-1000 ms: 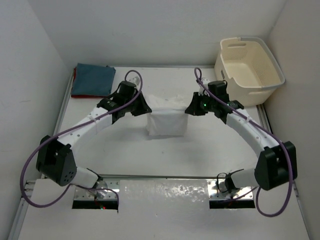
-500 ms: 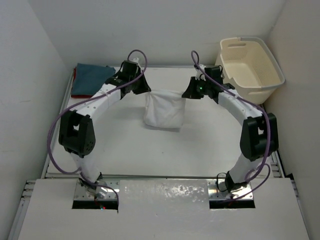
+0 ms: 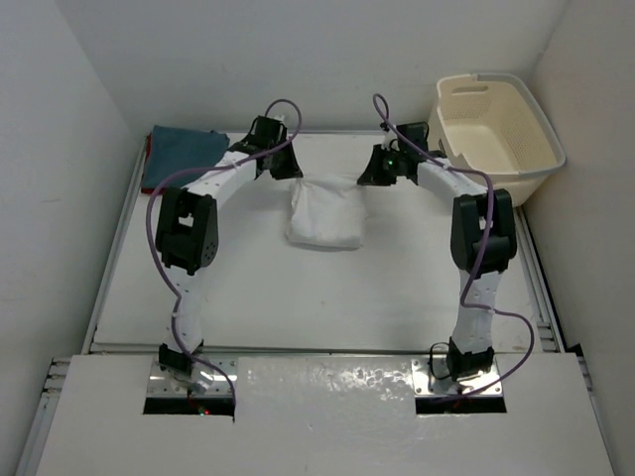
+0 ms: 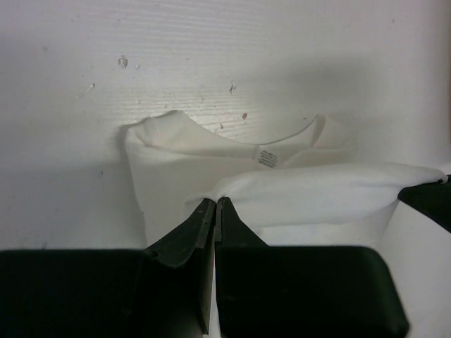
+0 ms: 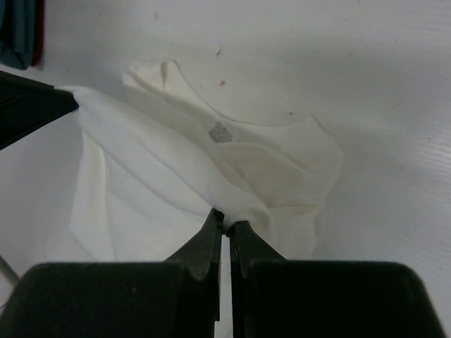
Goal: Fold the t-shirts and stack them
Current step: Fold the long partially folded tshirt into a neat square
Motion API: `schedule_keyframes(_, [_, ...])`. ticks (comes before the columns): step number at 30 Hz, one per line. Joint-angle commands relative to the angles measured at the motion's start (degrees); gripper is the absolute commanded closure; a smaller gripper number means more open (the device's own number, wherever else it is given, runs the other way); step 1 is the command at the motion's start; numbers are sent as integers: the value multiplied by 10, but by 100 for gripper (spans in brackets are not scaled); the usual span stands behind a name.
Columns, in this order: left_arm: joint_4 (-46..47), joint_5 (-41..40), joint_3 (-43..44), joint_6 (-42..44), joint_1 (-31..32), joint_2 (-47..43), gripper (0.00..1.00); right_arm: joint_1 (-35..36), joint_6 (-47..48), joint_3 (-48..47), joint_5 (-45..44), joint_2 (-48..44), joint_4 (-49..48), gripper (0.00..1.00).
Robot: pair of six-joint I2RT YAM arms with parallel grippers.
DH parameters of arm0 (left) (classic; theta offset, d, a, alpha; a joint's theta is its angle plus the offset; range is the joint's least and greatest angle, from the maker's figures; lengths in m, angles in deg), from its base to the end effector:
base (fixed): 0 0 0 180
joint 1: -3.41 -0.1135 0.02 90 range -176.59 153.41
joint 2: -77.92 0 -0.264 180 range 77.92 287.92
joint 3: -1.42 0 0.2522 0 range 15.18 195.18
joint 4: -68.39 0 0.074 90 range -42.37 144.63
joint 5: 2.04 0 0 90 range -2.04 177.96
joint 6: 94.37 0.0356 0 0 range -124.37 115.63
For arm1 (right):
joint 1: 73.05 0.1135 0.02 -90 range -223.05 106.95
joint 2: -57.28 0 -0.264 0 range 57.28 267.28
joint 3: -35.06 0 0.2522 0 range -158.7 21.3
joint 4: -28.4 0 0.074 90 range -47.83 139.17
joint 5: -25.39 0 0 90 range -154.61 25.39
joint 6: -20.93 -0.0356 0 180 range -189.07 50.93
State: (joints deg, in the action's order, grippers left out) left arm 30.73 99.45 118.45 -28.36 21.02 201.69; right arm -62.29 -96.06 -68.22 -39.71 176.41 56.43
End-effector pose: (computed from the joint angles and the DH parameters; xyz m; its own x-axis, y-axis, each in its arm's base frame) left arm 0.4697 -0.1565 0.2272 -0.7850 -0.1689 -0.5961 0.1237 0.9001 -0.4178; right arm 0.4567 0.1020 0.2016 -0.8190 0.2634 -0.5098 -0.1075 0.8023 0.5872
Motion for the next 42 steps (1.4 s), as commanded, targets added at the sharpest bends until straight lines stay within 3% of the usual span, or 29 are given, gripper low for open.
schedule_keyframes(1, [3,6,47,17,-7,24,100,-12,-4,-62,-15,29,-1,100])
schedule_keyframes(8, [-7,5,110,15,-11,93,100,-16,-1,-115,-40,101,18,97])
schedule_keyframes(10, [-36,-1,144,22,-11,104,98,-17,1,-126,-41,108,19,71])
schedule_keyframes(12, [-54,-16,159,25,-12,110,71,-18,9,-162,-29,126,34,47])
schedule_keyframes(13, [-65,-23,165,25,-12,107,53,-18,11,-175,-22,131,38,45])
schedule_keyframes(14, [-68,-30,165,25,-13,97,40,-18,16,-201,-14,132,53,40])
schedule_keyframes(15, [-73,-33,164,25,-13,89,29,-17,18,-208,-7,128,56,27])
schedule_keyframes(16, [-75,-38,162,25,-13,79,17,-18,19,-212,0,122,54,5])
schedule_keyframes(17, [-77,-48,153,24,-13,55,2,-18,22,-210,16,100,52,1])
schedule_keyframes(21, [-61,-37,91,6,-6,-21,1,-15,12,-125,42,-2,26,1])
schedule_keyframes(26, [22,18,-58,-26,42,-140,0,-6,-61,118,91,-144,-118,1])
schedule_keyframes(29, [74,77,-133,-54,59,-167,0,13,-76,210,150,-194,-188,1])
schedule_keyframes(33, [160,130,-217,-101,68,-158,0,28,-149,294,218,-197,-315,1])
schedule_keyframes(37, [192,158,-249,-113,80,-122,0,34,-255,366,240,-158,-534,1])
schedule_keyframes(42, [164,110,-283,-95,72,-101,0,36,-357,394,257,-43,-685,1])
